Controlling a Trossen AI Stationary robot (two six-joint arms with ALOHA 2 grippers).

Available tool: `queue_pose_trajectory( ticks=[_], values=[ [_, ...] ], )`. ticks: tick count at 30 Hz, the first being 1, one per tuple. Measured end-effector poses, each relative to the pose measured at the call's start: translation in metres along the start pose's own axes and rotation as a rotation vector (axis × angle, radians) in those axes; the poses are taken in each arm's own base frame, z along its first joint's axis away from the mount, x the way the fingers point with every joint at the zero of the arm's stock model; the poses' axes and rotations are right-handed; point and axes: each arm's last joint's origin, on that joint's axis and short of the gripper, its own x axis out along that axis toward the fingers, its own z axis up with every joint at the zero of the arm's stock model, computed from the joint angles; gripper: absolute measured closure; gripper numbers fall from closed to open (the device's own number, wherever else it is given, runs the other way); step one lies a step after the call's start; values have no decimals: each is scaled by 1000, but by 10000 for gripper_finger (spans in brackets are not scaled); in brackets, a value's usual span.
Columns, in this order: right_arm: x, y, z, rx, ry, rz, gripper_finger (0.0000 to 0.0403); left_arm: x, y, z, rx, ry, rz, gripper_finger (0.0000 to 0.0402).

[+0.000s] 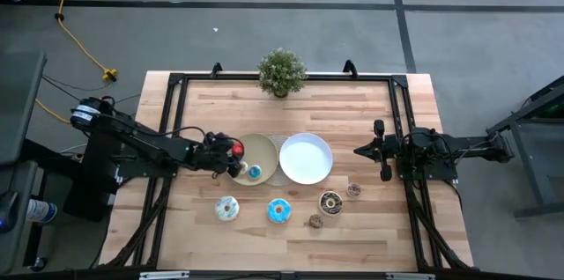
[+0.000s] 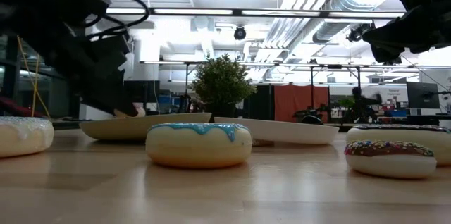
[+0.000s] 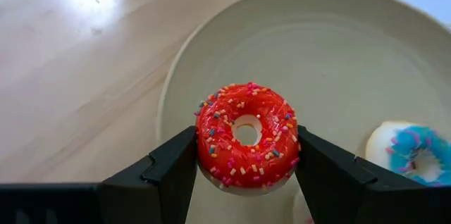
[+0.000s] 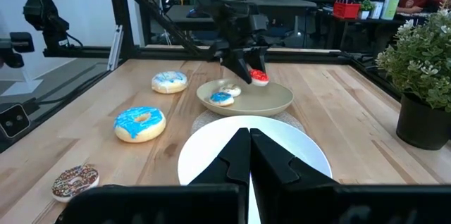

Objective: Pick & Place donuts
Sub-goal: Put the small red donut on the brown plate, then put the bottom small brown donut on the brown plate

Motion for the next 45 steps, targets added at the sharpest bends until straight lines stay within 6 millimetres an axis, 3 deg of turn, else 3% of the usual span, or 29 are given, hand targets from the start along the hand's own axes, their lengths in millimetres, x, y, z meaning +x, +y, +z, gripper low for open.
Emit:
queue_pose_trajectory(
  ticks=[10,23,38,45],
  values=[
    [0,0,0,0,0,0,402,3,6,-10,-18,1,-39,181],
    [0,0,0,0,0,0,402,3,6,-11,-15,21,-53,87],
    [0,0,0,0,0,0,402,2,4,-7,68,-10,-78,82],
    [0,0,0,0,0,0,402,0,-5,4,145,-53,-91,82]
  ],
)
